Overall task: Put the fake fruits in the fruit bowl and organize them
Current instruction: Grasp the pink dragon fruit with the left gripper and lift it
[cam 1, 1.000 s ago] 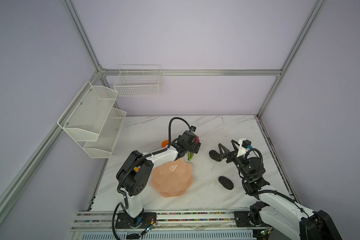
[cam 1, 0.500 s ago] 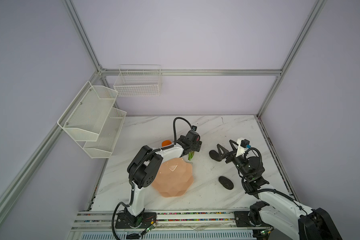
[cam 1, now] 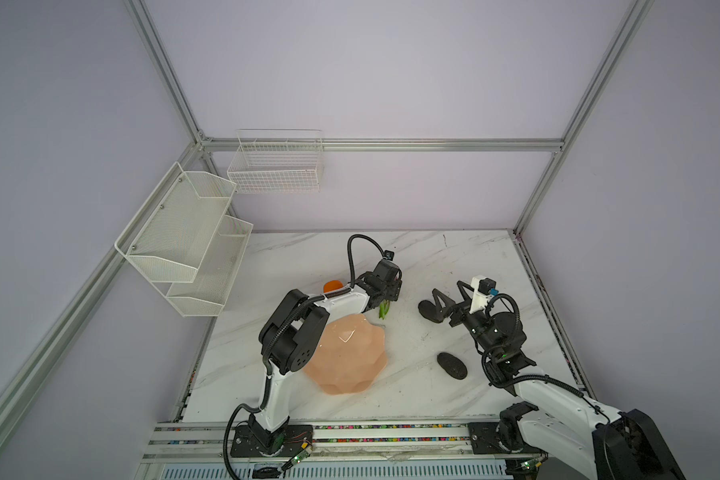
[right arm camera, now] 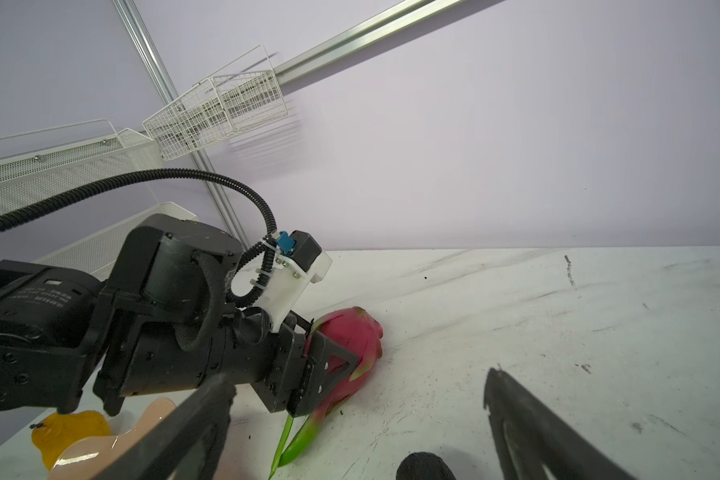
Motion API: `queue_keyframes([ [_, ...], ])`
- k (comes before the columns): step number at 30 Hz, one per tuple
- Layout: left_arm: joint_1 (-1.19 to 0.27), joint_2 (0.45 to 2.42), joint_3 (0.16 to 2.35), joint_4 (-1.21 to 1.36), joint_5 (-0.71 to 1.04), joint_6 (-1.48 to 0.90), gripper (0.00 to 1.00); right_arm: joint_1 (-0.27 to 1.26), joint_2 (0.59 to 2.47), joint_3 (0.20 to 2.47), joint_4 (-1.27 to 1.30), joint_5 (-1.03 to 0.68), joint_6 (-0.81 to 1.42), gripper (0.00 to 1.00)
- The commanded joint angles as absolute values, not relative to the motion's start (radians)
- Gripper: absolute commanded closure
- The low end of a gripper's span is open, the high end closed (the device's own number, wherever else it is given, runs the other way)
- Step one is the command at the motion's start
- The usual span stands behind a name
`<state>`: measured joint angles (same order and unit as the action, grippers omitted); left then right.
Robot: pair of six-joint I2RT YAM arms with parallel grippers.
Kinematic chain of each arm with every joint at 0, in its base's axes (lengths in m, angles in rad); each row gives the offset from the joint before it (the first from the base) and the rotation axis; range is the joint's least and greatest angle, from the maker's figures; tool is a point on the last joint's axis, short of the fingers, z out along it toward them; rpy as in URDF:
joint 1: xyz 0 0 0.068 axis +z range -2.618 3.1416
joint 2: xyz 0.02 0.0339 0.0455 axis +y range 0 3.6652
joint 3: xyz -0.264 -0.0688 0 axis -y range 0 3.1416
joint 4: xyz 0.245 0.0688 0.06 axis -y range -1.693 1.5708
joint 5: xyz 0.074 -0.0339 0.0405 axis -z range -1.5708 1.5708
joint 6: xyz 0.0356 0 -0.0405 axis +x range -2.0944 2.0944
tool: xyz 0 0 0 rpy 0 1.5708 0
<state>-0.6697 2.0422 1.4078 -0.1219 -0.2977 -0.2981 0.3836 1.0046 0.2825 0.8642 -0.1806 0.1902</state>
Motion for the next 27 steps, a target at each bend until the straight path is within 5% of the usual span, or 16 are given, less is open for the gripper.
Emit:
queue_keyframes([
  [1,-0.661,1.991,1.457,-0.080,-0.263,-0.319,0.30,0.388,0.998,0.303,0.896,-0.191,0.187,0.03],
  [11,-0.661,1.700,1.335,-0.065,-0.294,-0.274,0.35,0.389,0.973,0.296,0.907,-0.235,0.183,0.03],
  [20,-0.662,1.391,1.254,-0.627,-0.228,-0.357,0.35,0.442,1.019,0.308,1.007,-0.492,0.169,0.03],
  [27,-0.680,1.160,1.030,-0.771,-0.144,-0.514,0.36,0.600,1.079,0.376,0.915,-0.585,0.023,0.03],
])
